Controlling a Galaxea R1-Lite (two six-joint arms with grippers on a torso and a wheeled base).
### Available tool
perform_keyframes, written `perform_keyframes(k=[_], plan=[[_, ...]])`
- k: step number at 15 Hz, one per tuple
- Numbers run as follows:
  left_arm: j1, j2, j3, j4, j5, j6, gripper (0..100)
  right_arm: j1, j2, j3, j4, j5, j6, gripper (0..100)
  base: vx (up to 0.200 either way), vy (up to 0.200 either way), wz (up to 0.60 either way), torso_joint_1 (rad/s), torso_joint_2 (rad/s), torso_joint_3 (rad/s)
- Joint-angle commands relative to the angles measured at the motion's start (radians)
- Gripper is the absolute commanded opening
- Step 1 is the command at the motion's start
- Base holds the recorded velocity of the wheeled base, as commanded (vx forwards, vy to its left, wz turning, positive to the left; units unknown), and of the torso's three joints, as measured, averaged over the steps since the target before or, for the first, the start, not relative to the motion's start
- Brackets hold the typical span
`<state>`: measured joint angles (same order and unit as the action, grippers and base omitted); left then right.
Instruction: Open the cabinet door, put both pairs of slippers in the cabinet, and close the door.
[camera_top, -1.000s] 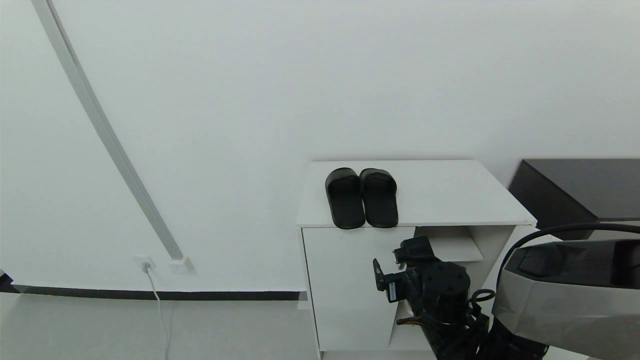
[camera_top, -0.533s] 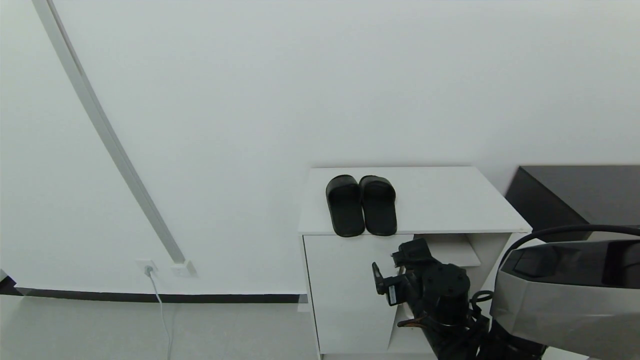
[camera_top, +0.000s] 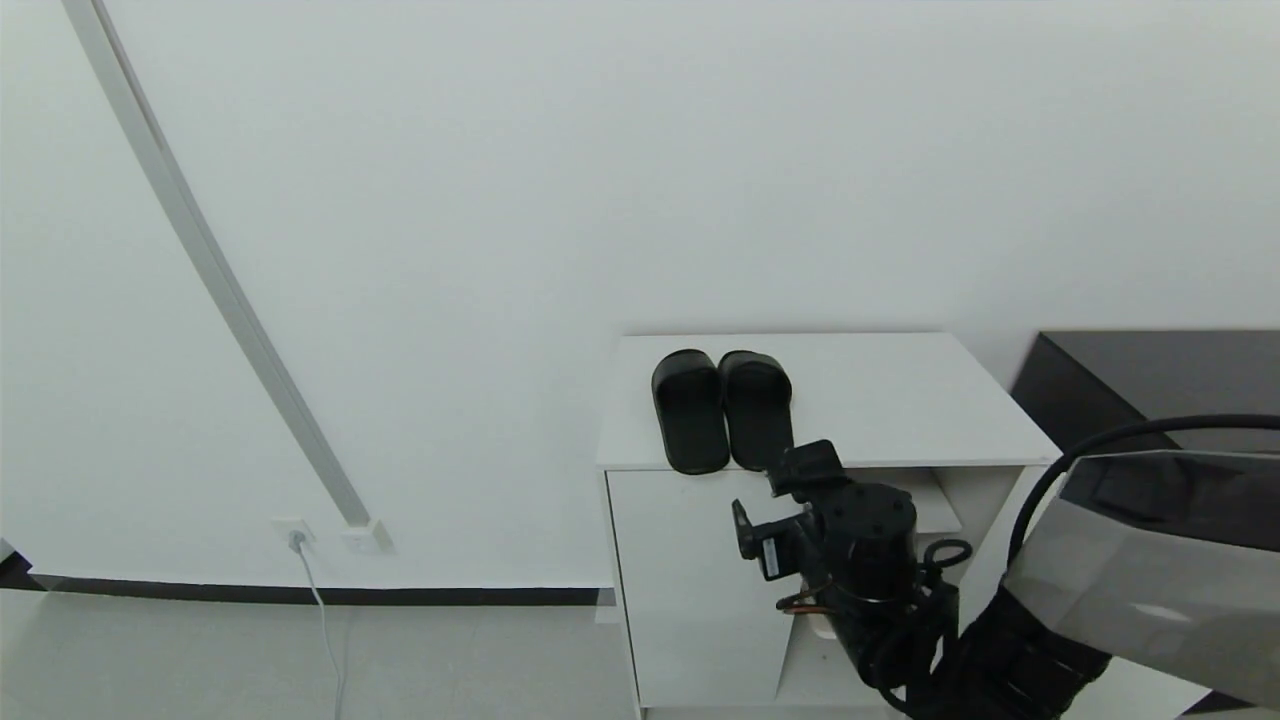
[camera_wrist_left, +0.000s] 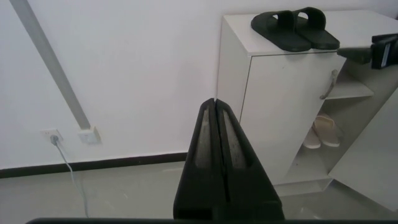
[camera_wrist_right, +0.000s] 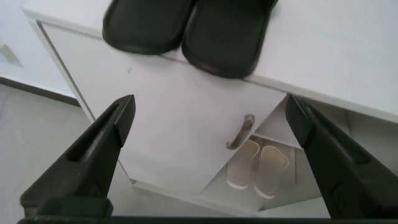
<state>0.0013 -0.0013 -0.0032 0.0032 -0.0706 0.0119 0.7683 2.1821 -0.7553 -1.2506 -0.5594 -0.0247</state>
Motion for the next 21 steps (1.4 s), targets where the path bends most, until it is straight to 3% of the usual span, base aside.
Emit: perform_keyframes(k=[1,4,7,10,19,21], plan=[[0.0,0.001,0.0,0.0,0.0,0.002,0,0.002,-0.108,-0.107,0.131,0.001,0.034,100,0.0,0.0,0.0,0.0,0.0,0.0],[0.0,0.001,0.0,0.0,0.0,0.002,0,0.012,-0.139,-0.277,0.399,-0.001,0.152,100,0.0,0.0,0.0,0.0,0.0,0.0],[0.0,0.001,0.0,0.0,0.0,0.005,0,0.036,-0.165,-0.297,0.501,-0.01,0.189,100,0.0,0.0,0.0,0.0,0.0,0.0],[0.0,0.001,0.002,0.0,0.0,0.005,0,0.045,-0.162,-0.292,0.513,-0.01,0.212,100,0.0,0.0,0.0,0.0,0.0,0.0],[0.0,0.001,0.002,0.0,0.0,0.005,0,0.054,-0.093,-0.274,0.49,-0.016,0.241,100,0.2,0.0,0.0,0.002,0.0,0.004],[0.0,0.001,0.002,0.0,0.0,0.003,0,0.048,-0.041,-0.272,0.445,-0.016,0.25,100,0.0,0.0,0.0,0.0,0.0,0.0]])
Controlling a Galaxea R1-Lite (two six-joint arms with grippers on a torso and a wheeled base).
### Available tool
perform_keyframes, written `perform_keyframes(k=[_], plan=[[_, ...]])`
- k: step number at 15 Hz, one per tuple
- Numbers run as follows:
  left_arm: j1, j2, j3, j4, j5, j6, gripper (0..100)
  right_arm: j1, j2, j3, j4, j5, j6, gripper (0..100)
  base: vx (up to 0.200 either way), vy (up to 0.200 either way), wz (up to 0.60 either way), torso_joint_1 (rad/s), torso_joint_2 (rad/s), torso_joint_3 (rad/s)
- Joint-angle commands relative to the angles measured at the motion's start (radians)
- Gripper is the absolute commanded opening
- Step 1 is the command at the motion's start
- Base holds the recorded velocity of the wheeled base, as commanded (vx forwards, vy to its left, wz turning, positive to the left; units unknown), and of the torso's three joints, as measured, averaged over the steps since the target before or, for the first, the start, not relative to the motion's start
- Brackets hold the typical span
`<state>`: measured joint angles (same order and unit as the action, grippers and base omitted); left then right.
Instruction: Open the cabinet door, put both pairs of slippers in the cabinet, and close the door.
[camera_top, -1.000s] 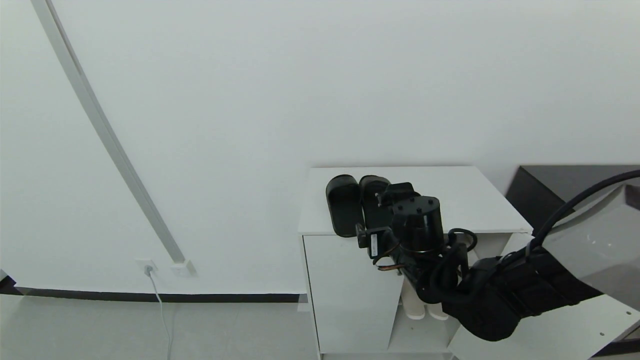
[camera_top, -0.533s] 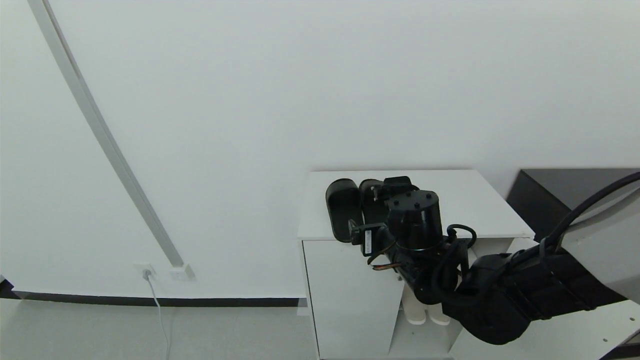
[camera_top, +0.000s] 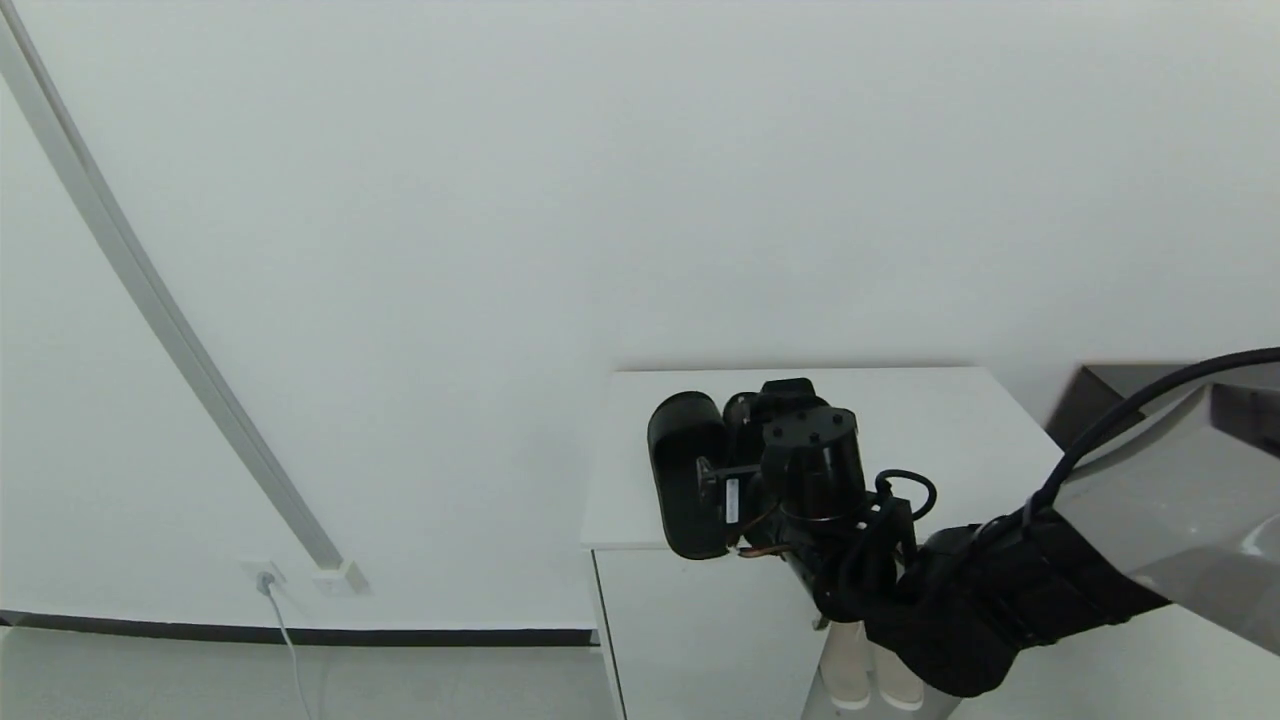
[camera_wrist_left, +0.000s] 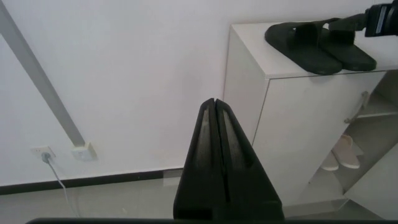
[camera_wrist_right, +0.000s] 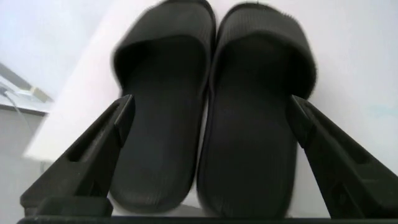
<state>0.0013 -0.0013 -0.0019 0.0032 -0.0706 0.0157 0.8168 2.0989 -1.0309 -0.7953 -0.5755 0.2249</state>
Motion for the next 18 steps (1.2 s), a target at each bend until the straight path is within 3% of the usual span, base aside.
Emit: perform_keyframes(k=[1,8,14,18], plan=[[0.0,0.001,0.0,0.0,0.0,0.0,0,-0.005,0.067,-0.002,-0.042,0.0,-0.002,100,0.0,0.0,0.0,0.0,0.0,0.0],[0.0,0.001,-0.001,0.0,0.0,0.001,0,-0.094,0.257,-0.222,-0.056,0.042,-0.042,100,0.0,0.0,0.0,0.0,0.0,0.0],[0.0,0.001,-0.001,0.0,0.0,0.001,0,-0.125,0.334,-0.434,0.057,0.049,-0.053,100,0.0,0.0,0.0,0.0,0.0,0.0],[0.0,0.001,-0.001,0.0,-0.001,0.0,0,-0.127,0.357,-0.492,0.09,0.056,-0.055,100,0.0,0.0,0.0,0.0,0.0,0.0]])
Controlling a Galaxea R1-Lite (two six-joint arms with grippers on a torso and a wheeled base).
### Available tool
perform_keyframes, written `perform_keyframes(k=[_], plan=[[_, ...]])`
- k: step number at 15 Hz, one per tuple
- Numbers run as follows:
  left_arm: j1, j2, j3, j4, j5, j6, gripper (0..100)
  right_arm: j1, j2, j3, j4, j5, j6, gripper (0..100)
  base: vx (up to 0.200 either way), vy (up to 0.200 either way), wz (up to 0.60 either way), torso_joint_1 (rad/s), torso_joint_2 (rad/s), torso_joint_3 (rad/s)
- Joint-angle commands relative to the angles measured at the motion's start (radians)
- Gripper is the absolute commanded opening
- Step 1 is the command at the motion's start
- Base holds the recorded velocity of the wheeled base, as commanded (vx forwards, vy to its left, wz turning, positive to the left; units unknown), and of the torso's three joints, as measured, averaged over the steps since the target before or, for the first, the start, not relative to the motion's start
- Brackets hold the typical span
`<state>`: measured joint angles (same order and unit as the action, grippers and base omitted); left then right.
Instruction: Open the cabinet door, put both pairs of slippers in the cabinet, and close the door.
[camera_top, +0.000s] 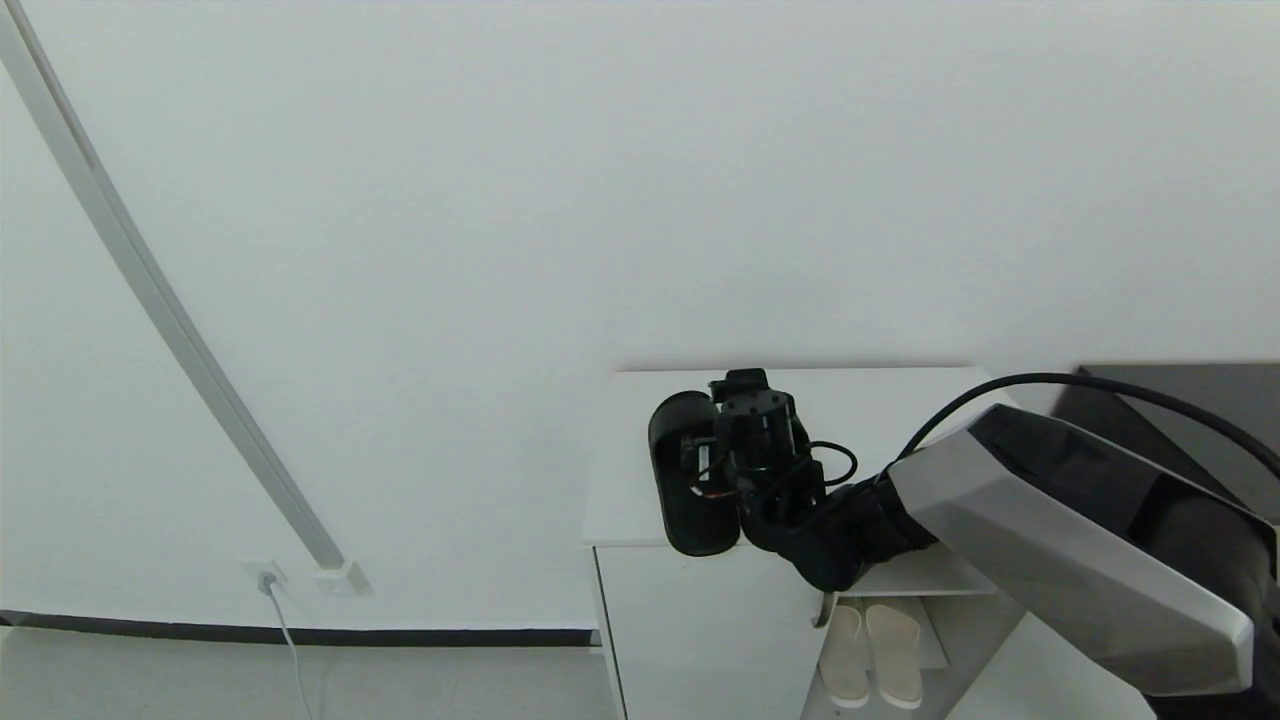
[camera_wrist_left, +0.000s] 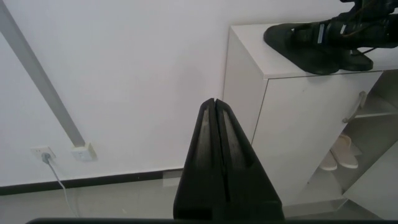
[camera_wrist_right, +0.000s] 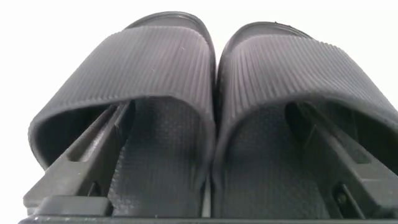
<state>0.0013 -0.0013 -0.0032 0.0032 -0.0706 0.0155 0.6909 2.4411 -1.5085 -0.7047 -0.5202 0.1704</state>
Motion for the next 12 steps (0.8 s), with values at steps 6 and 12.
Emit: perform_keyframes(k=[6,12], plan=[[0.0,0.001,0.0,0.0,0.0,-0.002,0,-0.001,0.023,-0.012,-0.004,0.0,-0.014,0,0.0,0.0,0.0,0.0,0.0,0.0],[0.0,0.001,0.0,0.0,0.0,-0.003,0,0.016,-0.126,0.133,-0.022,-0.004,-0.014,0,0.0,0.0,0.0,0.0,0.0,0.0]])
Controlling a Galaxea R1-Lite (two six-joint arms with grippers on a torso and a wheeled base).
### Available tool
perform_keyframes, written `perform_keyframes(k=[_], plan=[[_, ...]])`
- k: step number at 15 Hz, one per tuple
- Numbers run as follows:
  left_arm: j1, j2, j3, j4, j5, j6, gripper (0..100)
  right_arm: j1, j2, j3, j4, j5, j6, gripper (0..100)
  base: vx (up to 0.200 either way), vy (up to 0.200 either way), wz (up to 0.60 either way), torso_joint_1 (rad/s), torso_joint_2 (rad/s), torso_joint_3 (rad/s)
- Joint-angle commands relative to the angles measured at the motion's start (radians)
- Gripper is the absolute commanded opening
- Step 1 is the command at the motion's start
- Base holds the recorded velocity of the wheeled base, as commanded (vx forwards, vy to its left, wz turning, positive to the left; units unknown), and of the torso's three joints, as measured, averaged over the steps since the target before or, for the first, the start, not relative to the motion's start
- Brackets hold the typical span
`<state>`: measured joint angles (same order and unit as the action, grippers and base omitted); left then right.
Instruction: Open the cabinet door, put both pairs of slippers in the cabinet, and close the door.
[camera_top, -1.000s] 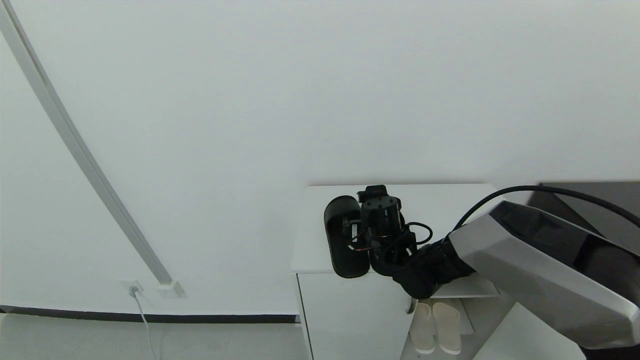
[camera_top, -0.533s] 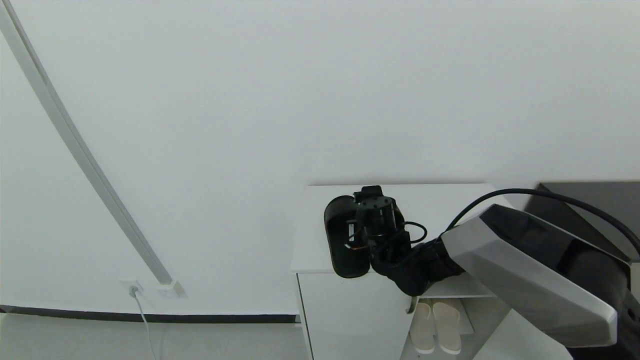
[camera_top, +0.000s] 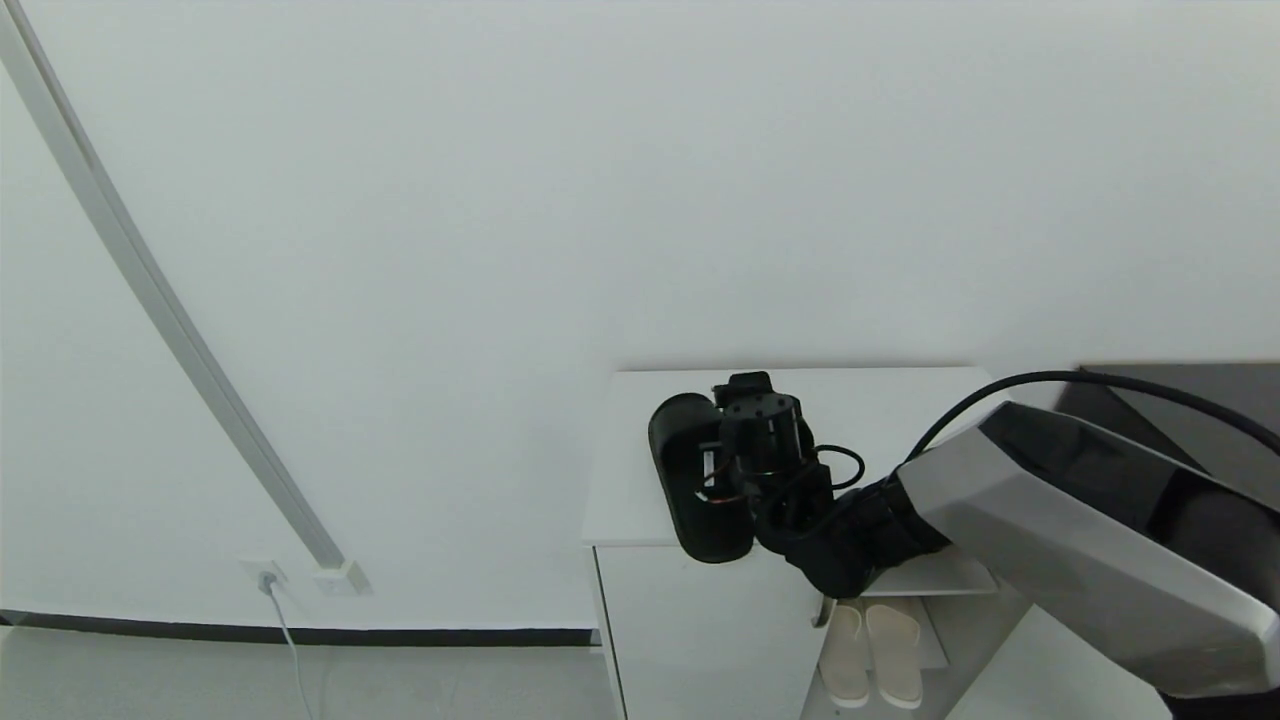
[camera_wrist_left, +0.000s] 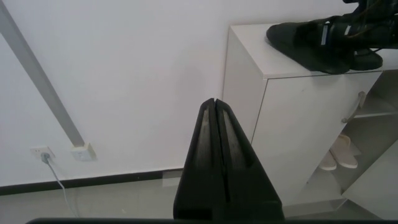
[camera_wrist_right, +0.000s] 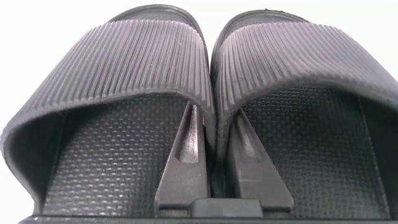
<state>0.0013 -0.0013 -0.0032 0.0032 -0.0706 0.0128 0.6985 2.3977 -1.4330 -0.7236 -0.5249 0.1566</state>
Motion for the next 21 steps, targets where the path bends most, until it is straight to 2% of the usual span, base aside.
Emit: perform_keyframes(k=[1,5,8,11,14,21], plan=[[0.0,0.001,0.0,0.0,0.0,0.0,0,0.013,-0.129,0.109,-0.013,0.0,0.0,0,0.0,0.0,0.0,0.0,0.0,0.0],[0.0,0.001,0.0,0.0,0.0,0.0,0,0.068,-0.39,0.407,-0.056,0.025,-0.002,0,0.0,0.0,0.0,0.0,0.0,0.0],[0.0,0.001,0.0,0.0,0.0,0.0,0,0.13,-0.609,0.664,-0.056,0.125,-0.003,0,0.0,0.0,0.0,0.0,0.0,0.0],[0.0,0.001,0.0,0.0,0.0,0.0,0,0.154,-0.709,0.807,-0.066,0.175,0.011,0,0.0,0.0,0.0,0.0,0.0,0.0],[0.0,0.001,0.0,0.0,0.0,-0.002,0,0.13,-0.712,0.812,-0.079,0.206,0.032,0,0.0,0.0,0.0,0.0,0.0,0.0],[0.0,0.001,0.0,0.0,0.0,-0.002,0,0.142,-0.692,0.815,-0.079,0.204,0.032,0,0.0,0.0,0.0,0.0,0.0,0.0]])
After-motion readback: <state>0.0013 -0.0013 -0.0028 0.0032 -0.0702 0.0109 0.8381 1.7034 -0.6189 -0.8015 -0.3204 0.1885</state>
